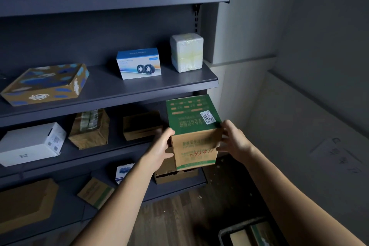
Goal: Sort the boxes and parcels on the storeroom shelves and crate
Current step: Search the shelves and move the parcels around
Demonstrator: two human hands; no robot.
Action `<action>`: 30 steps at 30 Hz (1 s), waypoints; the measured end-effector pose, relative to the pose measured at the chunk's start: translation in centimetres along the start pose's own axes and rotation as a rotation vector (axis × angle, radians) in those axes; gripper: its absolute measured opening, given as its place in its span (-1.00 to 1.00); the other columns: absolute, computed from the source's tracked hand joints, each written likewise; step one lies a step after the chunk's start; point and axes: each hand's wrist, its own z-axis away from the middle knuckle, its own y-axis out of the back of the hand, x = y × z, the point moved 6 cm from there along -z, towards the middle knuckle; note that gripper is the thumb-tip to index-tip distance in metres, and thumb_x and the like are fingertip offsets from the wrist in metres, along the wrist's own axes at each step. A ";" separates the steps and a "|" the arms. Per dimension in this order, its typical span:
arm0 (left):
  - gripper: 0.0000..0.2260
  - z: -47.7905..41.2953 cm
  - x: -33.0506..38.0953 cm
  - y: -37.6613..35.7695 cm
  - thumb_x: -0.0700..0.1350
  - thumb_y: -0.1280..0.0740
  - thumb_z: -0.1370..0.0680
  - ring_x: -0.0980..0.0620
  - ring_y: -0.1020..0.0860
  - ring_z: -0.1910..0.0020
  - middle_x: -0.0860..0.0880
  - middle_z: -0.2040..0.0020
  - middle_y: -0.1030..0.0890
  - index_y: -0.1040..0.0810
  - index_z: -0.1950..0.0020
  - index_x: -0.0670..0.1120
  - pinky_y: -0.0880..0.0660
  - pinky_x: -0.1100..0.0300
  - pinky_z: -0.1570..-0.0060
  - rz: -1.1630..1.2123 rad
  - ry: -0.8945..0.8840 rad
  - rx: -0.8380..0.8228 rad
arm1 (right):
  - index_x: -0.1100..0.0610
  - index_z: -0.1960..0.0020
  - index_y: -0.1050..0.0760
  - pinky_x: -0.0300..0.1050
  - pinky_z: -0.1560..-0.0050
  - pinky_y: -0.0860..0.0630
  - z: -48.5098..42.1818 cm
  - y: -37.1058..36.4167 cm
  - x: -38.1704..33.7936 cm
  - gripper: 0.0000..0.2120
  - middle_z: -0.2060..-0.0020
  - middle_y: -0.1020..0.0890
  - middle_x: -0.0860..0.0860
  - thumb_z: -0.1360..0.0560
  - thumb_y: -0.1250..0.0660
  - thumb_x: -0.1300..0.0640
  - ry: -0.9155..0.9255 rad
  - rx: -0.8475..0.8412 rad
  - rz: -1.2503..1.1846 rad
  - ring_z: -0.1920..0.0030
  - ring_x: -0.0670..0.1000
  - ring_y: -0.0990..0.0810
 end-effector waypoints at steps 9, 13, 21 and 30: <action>-0.45 0.8 0.6 0.0 -0.23 -0.24 -0.40 -0.09 -0.41 -0.32 -0.04 -0.29 -0.44 -0.19 -0.34 0.06 -0.30 -0.14 -0.37 0.017 -0.078 0.003 | 0.03 -0.03 -0.48 -0.06 -0.01 -0.41 0.0 -0.7 -0.8 -0.80 0.07 -0.55 0.08 -0.55 -0.10 0.13 0.125 0.022 -0.073 0.01 0.01 -0.50; -0.35 1.1 1.1 0.2 -0.21 -0.26 -0.30 -0.09 -0.43 -0.31 -0.01 -0.26 -0.49 -0.23 -0.37 0.09 -0.27 -0.15 -0.42 0.005 -0.119 0.013 | 0.04 -0.03 -0.45 -0.06 -0.03 -0.41 0.2 -0.9 -0.9 -0.82 0.14 -0.57 0.05 -0.59 -0.10 0.21 0.150 0.025 -0.047 0.07 0.01 -0.53; -0.68 1.1 1.5 0.4 0.05 -0.28 -0.58 0.10 -0.43 -0.22 0.18 -0.20 -0.49 -0.32 -0.31 0.15 -0.35 -0.04 -0.31 -0.046 -0.184 0.025 | -0.06 -0.10 -0.50 0.02 0.01 -0.38 -0.1 -0.8 -0.6 -0.82 0.06 -0.59 -0.06 -0.58 -0.23 -0.10 0.147 0.118 0.090 -0.06 0.01 -0.50; -0.32 -0.8 0.2 2.5 -0.13 -0.45 -0.50 0.04 -0.45 -0.26 0.06 -0.35 -0.46 -0.20 -0.54 0.01 -0.38 0.10 -0.20 -0.259 -0.166 0.093 | -0.07 -0.27 -0.42 0.17 -0.14 -0.53 -0.6 -2.3 0.0 -0.52 -0.08 -0.57 0.00 -0.52 -0.14 -0.36 0.072 0.153 0.083 -0.08 0.07 -0.56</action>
